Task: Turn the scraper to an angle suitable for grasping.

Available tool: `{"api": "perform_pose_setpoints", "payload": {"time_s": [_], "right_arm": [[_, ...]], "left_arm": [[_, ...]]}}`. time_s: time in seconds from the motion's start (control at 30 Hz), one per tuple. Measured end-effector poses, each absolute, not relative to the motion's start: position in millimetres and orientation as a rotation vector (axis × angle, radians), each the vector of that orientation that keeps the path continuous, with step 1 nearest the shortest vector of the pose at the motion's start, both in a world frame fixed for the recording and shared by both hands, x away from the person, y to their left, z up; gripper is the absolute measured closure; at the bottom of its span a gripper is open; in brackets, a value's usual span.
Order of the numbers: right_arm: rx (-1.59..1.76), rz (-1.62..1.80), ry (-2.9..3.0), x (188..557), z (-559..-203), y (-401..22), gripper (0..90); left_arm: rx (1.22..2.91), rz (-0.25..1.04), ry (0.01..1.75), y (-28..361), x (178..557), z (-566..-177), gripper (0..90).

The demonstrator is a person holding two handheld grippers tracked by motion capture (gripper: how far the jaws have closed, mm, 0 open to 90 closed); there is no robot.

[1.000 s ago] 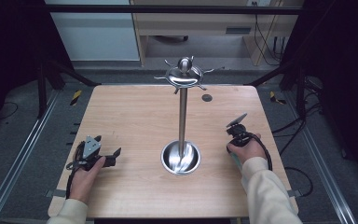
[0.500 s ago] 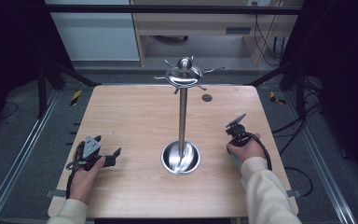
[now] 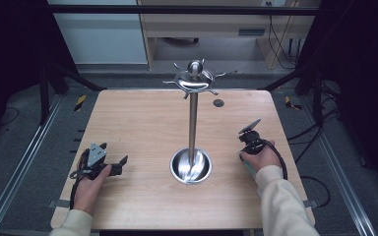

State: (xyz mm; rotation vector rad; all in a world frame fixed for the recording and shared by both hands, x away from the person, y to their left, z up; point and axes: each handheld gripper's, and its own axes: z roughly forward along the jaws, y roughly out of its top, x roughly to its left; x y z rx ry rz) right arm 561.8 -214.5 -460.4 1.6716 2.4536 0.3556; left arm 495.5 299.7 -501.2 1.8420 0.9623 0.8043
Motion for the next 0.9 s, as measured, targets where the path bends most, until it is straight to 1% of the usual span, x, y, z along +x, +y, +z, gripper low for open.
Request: {"api": "perform_pose_setpoints", "payload": {"time_s": [0.63, 0.67, 0.7, 0.83, 0.87, 0.9], "right_arm": [[1.545, 0.507, 2.400, 546, -402, -222, 74.5], [1.540, 0.532, 2.387, 544, -394, -223, 74.5], [1.540, 0.532, 2.387, 544, -394, -223, 74.5], [1.510, 0.603, 2.355, 540, -375, -223, 74.5], [1.496, 0.633, 2.342, 538, -366, -223, 74.5], [1.496, 0.633, 2.342, 538, -366, -223, 74.5]], "left_arm": [[1.853, 0.807, 0.957, 299, 496, -501, 3.6], [1.853, 0.807, 0.957, 299, 496, -501, 3.5], [1.853, 0.807, 0.957, 299, 496, -501, 3.5], [1.852, 0.809, 0.957, 299, 496, -501, 3.5], [1.852, 0.808, 0.957, 299, 496, -501, 3.5], [1.850, 0.808, 0.956, 299, 495, -501, 3.5]]}}
